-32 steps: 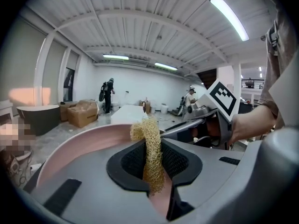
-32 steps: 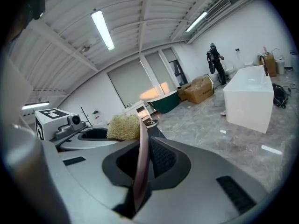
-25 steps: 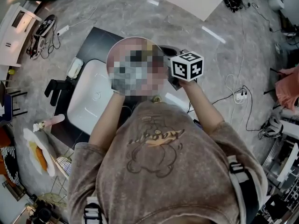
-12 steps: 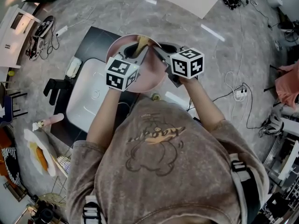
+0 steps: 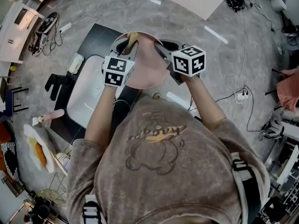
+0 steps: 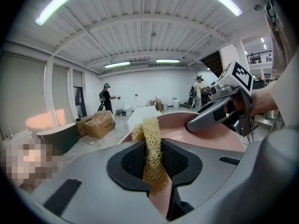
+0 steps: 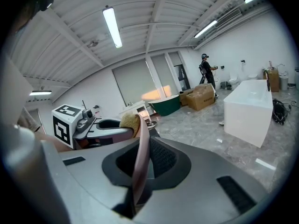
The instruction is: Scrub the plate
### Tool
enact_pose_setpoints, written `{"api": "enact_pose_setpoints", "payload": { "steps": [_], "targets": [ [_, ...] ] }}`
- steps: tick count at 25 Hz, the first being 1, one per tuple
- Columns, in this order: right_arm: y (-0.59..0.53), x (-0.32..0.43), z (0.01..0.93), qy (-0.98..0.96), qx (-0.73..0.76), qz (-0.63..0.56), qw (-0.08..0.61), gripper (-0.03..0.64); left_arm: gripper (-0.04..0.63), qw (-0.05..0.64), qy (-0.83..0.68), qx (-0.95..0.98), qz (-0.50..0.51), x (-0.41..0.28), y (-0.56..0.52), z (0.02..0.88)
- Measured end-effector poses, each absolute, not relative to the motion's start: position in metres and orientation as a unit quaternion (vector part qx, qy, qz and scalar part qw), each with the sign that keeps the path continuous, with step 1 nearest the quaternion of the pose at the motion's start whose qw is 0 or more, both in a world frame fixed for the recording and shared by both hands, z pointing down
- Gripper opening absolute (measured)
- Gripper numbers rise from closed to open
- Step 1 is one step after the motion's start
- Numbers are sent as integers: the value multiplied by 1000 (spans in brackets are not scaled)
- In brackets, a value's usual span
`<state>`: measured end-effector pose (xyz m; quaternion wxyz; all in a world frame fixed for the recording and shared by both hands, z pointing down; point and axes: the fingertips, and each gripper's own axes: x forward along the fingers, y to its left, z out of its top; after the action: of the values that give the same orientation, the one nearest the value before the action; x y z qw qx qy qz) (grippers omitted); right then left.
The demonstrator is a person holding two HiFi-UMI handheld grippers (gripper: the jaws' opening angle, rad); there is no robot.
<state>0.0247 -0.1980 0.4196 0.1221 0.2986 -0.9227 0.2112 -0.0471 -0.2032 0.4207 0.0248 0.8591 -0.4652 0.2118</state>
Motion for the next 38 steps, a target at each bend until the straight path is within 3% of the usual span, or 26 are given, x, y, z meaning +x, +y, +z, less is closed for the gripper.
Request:
{"api": "enact_pose_setpoints", "payload": {
  "steps": [11, 21, 38],
  "targets": [
    [-203, 40, 416, -917, 324, 204, 115, 29, 77, -5, -475, 826, 304, -73, -202, 450],
    [-215, 54, 414, -903, 365, 208, 94, 29, 77, 52, -447, 830, 329, -83, -188, 486],
    [-231, 72, 409, -880, 407, 240, 43, 40, 77, 124, -352, 867, 331, -41, -140, 514]
  ]
}}
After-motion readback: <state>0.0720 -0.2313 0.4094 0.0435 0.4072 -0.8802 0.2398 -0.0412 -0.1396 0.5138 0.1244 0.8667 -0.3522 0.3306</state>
